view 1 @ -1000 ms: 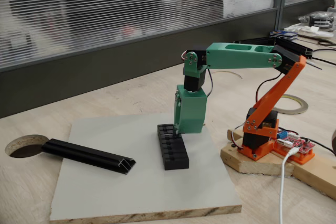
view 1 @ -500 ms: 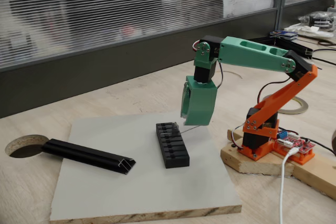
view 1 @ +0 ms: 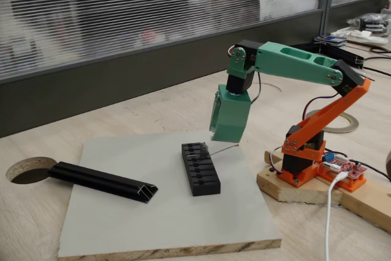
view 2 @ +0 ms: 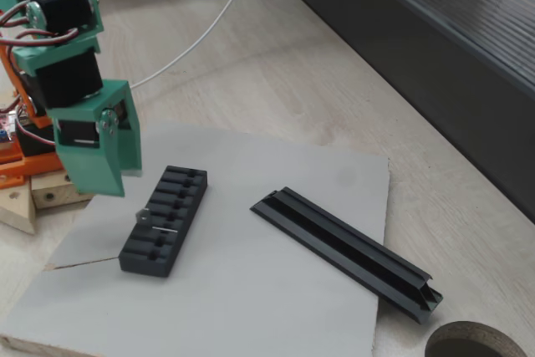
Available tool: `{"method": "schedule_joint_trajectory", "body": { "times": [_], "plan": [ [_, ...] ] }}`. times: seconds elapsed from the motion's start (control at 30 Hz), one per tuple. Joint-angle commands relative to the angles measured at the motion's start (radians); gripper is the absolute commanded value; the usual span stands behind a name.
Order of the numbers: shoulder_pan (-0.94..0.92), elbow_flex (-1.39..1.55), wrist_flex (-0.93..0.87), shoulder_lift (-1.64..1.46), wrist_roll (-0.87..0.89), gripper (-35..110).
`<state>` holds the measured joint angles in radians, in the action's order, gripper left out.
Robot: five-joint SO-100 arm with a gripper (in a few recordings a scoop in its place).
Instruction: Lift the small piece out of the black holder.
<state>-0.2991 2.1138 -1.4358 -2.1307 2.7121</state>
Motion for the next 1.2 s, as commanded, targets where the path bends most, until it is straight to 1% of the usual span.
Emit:
{"method": "schedule_joint_trajectory", "body": {
  "times": [0.0,0.1,0.43,0.67,1.17],
  "plan": [
    [-0.031,-0.005,0.015,0.043,-0.101,31],
    [-0.031,-0.003,0.014,0.048,-0.152,31],
    [-0.034,-0.002,0.018,0.052,-0.150,31],
    [-0.034,-0.012,0.147,0.178,-0.150,31],
    [-0.034,-0.009,0.155,0.195,-0.150,31]
  ]
}}
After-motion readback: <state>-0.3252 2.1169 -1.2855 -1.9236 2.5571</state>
